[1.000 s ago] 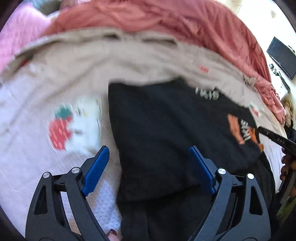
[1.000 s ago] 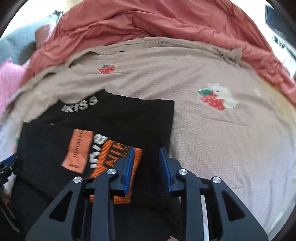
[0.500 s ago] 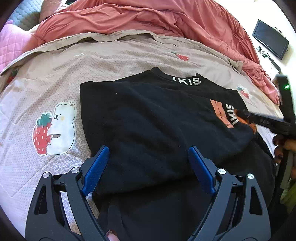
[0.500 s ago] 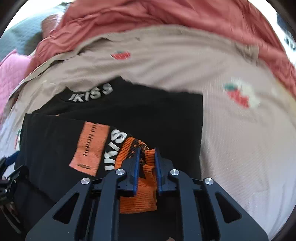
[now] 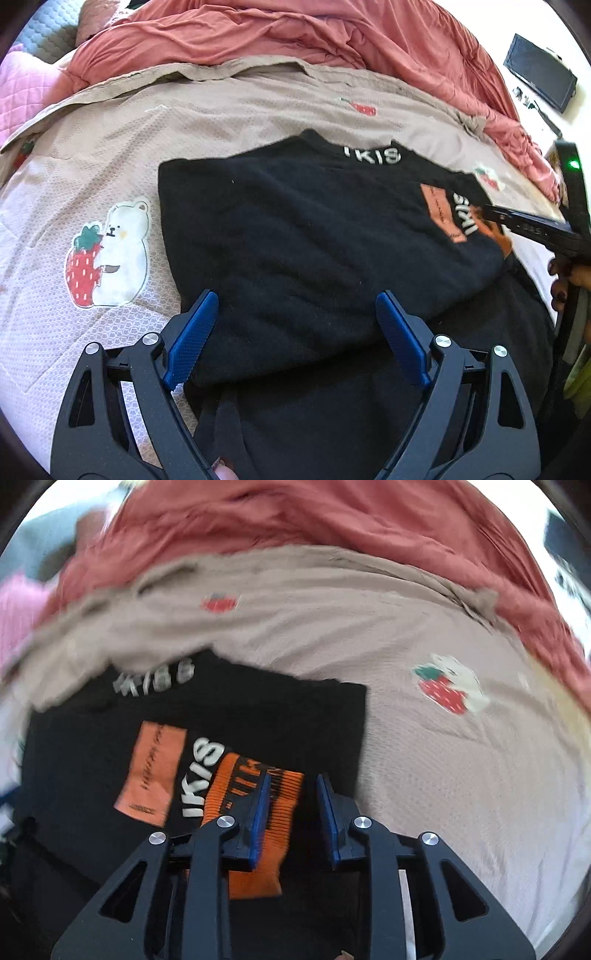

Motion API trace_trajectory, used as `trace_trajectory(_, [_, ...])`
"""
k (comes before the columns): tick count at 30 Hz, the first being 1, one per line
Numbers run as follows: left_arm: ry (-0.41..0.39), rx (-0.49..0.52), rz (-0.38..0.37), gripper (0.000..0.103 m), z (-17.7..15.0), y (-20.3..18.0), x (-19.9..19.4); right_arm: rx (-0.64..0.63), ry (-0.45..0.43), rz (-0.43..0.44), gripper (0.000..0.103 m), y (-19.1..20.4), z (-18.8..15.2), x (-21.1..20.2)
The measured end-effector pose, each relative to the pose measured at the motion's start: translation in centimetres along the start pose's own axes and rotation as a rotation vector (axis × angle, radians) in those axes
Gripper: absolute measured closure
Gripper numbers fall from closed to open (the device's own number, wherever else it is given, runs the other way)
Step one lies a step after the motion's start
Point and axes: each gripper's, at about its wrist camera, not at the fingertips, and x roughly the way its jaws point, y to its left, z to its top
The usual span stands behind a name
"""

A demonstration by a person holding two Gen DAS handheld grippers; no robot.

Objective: Fold small clothes
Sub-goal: 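Grasp the orange cuff with the right tool and fold the side inward, then open the right tool and release the folded side on the shirt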

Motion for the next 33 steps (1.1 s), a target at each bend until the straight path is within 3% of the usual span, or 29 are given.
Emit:
trace_trajectory(6, [-0.079, -0.021, -0.057, 0.023, 1.0, -0.5, -2.5, 0.055, 0.003, 0.126, 0.074, -1.4, -1.2, -2.6])
trace_trajectory(13, [-0.013, 0.042, -0.003, 0.023, 0.1, -1.3, -0.3, 0.107, 0.083, 0.163, 0.072, -0.7, -3.2, -1.3])
trace_trajectory(14, [-0.002, 0.043, 0.003, 0.023, 0.0, -1.2, -0.1, 0.11, 0.086, 0.171, 0.074, -0.7, -3.3, -1.1])
trace_trajectory(16, [0.01, 0.034, 0.004, 0.023, -0.1, -1.0, 0.3, 0.095, 0.093, 0.203, 0.091, -0.4, -3.6, -1.0])
trace_trajectory(20, [0.018, 0.039, 0.019, 0.023, -0.2, -0.7, 0.5, 0.023, 0.056, 0.174, 0.102, -0.1, -3.3, -2.7])
trace_trajectory(23, [0.02, 0.039, 0.021, 0.023, -0.3, -0.8, 0.5, -0.035, 0.027, 0.139, 0.101, 0.0, -3.3, -4.0])
trace_trajectory(27, [0.027, 0.045, 0.031, 0.023, -0.4, -0.7, 0.6, -0.114, 0.078, 0.076, 0.101, 0.8, -4.4, -2.7])
trace_trajectory(33, [0.029, 0.041, 0.042, 0.023, -0.3, -0.7, 0.2, -0.088, 0.088, 0.035, 0.095, 0.7, -4.9, -1.9])
